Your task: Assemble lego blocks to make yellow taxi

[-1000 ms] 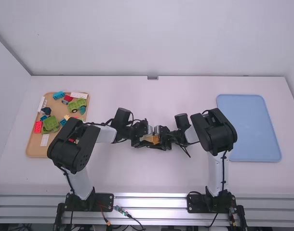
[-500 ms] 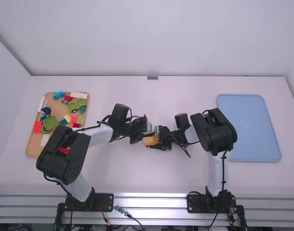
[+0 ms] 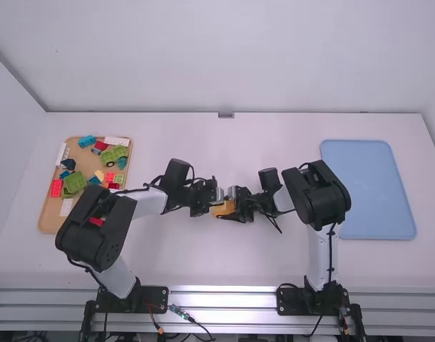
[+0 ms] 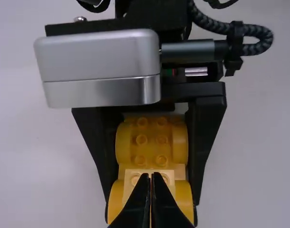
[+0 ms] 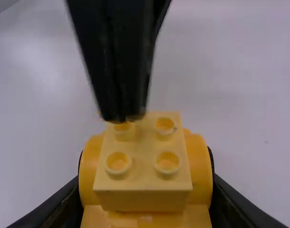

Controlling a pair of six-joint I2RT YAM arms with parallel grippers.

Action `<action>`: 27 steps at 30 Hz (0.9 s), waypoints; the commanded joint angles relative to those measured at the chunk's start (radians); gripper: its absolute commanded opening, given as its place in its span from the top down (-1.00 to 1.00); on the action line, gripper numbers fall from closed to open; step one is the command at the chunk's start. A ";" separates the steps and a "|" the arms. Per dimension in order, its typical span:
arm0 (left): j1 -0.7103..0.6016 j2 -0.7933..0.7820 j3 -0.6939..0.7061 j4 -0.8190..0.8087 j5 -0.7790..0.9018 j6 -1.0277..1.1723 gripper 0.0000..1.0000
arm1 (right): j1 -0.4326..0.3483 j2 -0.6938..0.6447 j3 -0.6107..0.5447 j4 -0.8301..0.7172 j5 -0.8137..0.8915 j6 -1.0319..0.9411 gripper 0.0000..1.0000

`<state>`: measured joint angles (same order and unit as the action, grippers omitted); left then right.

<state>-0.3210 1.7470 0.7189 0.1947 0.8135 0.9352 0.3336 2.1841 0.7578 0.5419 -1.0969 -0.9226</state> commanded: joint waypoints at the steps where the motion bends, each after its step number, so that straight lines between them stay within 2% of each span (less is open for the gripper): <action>1: 0.007 0.027 -0.006 0.015 0.005 -0.004 0.96 | 0.001 0.018 0.007 -0.008 0.021 0.009 0.16; 6: 0.008 0.087 -0.006 0.077 0.066 -0.006 0.96 | 0.001 0.018 0.007 -0.008 0.021 0.010 0.16; 15: 0.007 0.107 -0.006 0.068 0.061 -0.004 0.96 | 0.001 0.018 0.008 -0.006 0.020 0.010 0.16; 22: 0.007 0.199 -0.005 0.093 0.057 -0.003 0.96 | 0.001 0.018 0.008 -0.003 0.017 0.009 0.16; 27: 0.007 0.247 0.021 0.043 -0.046 -0.003 0.96 | 0.000 0.018 0.008 0.002 0.017 0.009 0.16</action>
<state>-0.3099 1.9171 0.7731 0.2878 0.9600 0.9360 0.3328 2.1841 0.7578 0.5461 -1.0958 -0.9226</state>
